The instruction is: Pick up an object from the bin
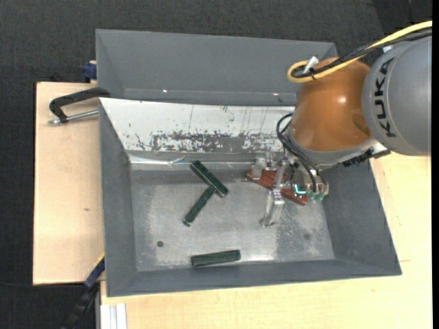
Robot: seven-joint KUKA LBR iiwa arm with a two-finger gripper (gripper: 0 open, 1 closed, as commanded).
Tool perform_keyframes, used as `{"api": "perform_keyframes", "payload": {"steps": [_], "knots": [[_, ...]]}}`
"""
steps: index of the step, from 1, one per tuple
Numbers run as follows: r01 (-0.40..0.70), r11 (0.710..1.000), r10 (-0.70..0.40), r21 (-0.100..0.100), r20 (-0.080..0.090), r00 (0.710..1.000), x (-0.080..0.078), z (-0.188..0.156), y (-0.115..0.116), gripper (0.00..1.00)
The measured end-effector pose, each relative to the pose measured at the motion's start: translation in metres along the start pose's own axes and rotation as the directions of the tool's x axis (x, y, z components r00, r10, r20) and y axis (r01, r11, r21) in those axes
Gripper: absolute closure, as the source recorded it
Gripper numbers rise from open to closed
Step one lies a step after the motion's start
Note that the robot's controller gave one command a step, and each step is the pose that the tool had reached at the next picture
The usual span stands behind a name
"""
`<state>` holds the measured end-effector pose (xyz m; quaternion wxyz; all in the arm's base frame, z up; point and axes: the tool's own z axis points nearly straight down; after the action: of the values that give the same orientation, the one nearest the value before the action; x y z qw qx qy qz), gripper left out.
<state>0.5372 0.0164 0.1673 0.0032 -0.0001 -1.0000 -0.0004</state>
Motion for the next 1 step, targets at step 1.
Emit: {"api": "perform_keyframes", "payload": {"steps": [1], "knots": [[-0.001, 1.0, 0.001, 0.0, 0.008, 1.0, -0.0018, -0.004, 0.0, 0.0]]}}
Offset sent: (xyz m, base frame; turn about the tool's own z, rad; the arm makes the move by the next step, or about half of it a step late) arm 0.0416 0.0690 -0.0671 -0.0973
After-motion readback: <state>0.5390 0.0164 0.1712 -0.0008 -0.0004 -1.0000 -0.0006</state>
